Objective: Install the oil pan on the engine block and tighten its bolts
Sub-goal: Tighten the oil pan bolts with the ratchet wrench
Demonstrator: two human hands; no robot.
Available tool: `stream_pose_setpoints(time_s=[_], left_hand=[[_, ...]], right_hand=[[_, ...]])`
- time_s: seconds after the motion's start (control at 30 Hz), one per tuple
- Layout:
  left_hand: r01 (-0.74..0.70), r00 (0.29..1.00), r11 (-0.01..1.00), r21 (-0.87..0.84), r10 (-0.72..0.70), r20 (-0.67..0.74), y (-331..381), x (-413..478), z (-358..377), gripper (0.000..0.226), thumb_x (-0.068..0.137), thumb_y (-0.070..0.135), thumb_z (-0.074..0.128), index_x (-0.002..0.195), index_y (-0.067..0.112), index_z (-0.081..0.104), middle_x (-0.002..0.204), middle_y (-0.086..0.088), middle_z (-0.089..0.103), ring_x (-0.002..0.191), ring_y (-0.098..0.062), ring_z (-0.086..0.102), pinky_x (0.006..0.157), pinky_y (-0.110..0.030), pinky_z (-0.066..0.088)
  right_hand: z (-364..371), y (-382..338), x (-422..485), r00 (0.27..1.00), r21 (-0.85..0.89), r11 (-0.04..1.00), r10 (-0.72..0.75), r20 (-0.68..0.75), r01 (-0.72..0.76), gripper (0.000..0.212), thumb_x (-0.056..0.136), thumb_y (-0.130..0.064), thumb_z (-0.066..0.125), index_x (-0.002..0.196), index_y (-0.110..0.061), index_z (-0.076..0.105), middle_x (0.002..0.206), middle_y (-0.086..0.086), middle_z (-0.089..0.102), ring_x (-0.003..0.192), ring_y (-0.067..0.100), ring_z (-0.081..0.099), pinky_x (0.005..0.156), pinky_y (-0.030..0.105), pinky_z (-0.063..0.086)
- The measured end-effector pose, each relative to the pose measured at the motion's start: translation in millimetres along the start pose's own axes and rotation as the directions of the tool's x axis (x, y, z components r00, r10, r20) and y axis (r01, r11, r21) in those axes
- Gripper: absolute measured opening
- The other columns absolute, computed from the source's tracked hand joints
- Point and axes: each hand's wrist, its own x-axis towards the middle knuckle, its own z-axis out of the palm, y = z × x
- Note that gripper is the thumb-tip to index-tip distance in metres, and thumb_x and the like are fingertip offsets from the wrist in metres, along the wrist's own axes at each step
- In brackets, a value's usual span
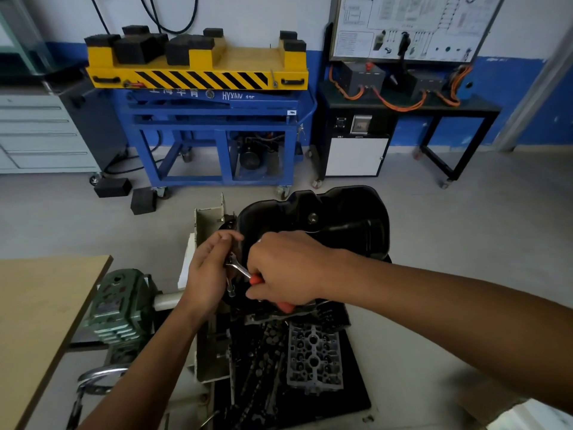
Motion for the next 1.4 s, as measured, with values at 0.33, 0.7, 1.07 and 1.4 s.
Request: stream_pose_setpoints(time_s=[0.33,0.7,1.07,1.4], left_hand=[[0.079,0.981,0.997,-0.023,-0.073,0.179,-5,-5,-12,0.037,0.102,0.028,0.041,0.128,0.022,0.066,0.059,-0.006,0.029,0.050,-0.015,0.024,0.052,-0.033,0.018],[0.061,0.962,0.998,-0.005,-0.057,0.268,1,-9,-11,0.057,0.099,0.049,0.039,0.115,-0.004,0.054,0.055,0.004,0.028,0.049,-0.012,0.021,0.051,-0.029,0.021],[0.051,0.996,0.999,-0.011,-0.052,-0.070,1,-15,10,0.028,0.105,0.027,0.045,0.109,0.020,0.071,0.091,-0.010,0.064,0.080,-0.016,0.061,0.068,-0.027,0.050],[0.002,0.985,1.000,0.022,0.002,-0.171,1,-1,14,0.031,0.107,0.022,0.042,0.093,0.019,0.069,0.074,0.000,0.063,0.068,-0.008,0.060,0.062,-0.020,0.051]], right_hand=[[-7,15,17,0.997,-0.323,0.946,-0.010,-0.078,-0.016,0.044,0.091,-0.004,0.051,0.060,-0.024,0.027,0.061,-0.003,0.032,0.049,0.015,0.031,0.046,0.029,0.019],[-7,14,47,0.993,-0.329,0.944,-0.008,-0.118,-0.032,0.036,0.091,-0.008,0.056,0.068,-0.024,0.034,0.068,-0.006,0.027,0.063,0.020,0.038,0.048,0.030,0.018],[2,10,6,0.998,-0.071,0.996,0.060,0.000,-0.060,0.044,0.089,-0.039,0.066,0.058,-0.025,0.039,0.060,-0.005,0.044,0.053,0.013,0.044,0.047,0.027,0.028],[5,-8,-10,0.995,0.061,0.996,0.064,0.074,-0.068,0.046,0.091,-0.046,0.065,0.059,-0.022,0.041,0.058,-0.004,0.047,0.053,0.011,0.048,0.049,0.028,0.035]])
